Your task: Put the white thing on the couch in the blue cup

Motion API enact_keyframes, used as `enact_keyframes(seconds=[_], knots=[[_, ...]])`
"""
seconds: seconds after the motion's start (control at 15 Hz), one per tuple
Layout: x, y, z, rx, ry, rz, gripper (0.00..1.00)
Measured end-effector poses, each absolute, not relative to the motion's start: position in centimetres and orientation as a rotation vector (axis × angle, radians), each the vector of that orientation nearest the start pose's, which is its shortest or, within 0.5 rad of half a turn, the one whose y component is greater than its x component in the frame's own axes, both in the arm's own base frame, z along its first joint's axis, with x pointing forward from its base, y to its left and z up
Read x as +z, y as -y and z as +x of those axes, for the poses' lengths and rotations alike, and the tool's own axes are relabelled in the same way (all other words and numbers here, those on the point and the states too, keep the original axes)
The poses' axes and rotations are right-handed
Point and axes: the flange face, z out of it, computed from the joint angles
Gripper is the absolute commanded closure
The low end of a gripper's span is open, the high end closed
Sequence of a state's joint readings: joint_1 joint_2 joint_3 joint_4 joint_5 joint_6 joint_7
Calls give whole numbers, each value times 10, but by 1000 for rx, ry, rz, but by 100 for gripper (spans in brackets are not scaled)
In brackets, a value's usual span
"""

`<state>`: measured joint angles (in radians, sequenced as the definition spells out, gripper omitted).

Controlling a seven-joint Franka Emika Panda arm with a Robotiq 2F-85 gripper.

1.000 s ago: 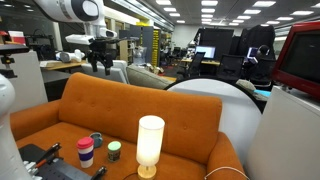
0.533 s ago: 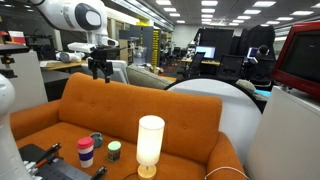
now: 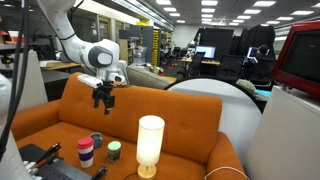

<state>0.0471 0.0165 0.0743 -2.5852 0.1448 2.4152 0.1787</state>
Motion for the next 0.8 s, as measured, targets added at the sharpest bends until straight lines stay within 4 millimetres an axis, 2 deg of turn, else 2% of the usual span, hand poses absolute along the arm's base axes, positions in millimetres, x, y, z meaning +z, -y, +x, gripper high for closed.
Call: enact_keyframes(seconds=[0.27,0.53,0.67,0.8], knots=[[245,-53,423,281,-266,-3055,0],[238,-53,425,285,-291,-3041,0],[219,-51,429,250,-319,-3019,0],[185,-47,431,236,-339,-2991,0]])
